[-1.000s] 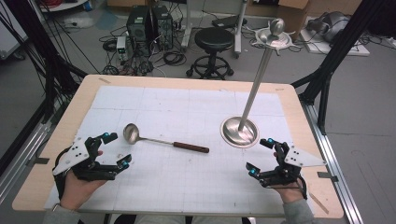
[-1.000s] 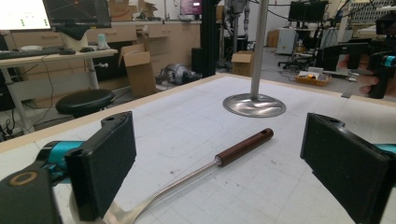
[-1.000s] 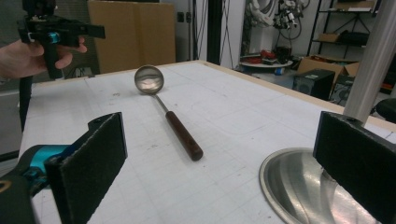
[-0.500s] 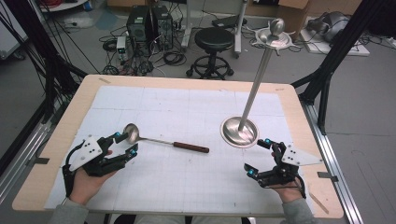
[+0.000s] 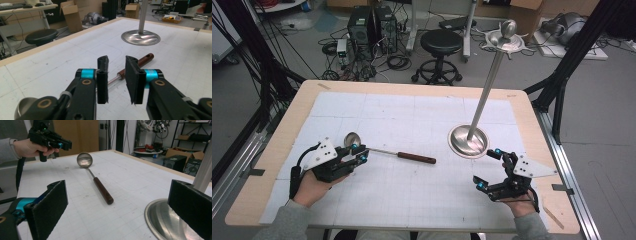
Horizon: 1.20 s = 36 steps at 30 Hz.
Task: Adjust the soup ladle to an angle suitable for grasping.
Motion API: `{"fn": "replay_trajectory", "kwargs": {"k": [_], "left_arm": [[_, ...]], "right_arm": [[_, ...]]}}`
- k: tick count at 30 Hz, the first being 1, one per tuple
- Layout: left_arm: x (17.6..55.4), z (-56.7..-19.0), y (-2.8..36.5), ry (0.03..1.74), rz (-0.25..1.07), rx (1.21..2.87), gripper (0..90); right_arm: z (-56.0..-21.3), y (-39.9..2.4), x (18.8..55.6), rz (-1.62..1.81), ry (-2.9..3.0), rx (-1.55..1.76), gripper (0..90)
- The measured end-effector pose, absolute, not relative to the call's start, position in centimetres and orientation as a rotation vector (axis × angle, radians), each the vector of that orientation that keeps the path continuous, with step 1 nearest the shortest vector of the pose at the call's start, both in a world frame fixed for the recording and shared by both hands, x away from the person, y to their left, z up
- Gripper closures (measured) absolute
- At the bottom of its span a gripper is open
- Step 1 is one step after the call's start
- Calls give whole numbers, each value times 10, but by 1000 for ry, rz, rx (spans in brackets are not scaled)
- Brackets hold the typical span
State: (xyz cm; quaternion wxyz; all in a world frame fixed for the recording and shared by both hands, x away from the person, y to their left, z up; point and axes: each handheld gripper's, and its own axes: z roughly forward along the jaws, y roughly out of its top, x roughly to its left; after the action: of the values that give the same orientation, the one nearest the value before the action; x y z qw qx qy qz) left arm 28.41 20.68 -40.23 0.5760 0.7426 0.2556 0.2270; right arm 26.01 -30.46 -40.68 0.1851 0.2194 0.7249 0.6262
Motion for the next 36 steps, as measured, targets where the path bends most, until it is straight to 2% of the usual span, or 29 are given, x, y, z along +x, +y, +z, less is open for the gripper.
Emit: {"fn": "replay_trajectory", "kwargs": {"k": [3, 9, 21, 28, 36], "left_arm": [[288, -402, 206, 614, 531, 1745, 817], [301, -404, 208, 720, 635, 1733, 894], [326, -403, 208, 774, 572, 1743, 897], [344, -399, 185, 752, 557, 1879, 897], [354, -407, 173, 738, 541, 1920, 897]], "right_arm": [[-407, -305, 260, 1768, 2043, 621, 14], [-407, -305, 261, 1767, 2045, 622, 14], [-407, -300, 262, 1766, 2076, 618, 14], [-406, -301, 263, 1747, 2071, 620, 15], [-406, -300, 262, 1750, 2062, 613, 15]]}}
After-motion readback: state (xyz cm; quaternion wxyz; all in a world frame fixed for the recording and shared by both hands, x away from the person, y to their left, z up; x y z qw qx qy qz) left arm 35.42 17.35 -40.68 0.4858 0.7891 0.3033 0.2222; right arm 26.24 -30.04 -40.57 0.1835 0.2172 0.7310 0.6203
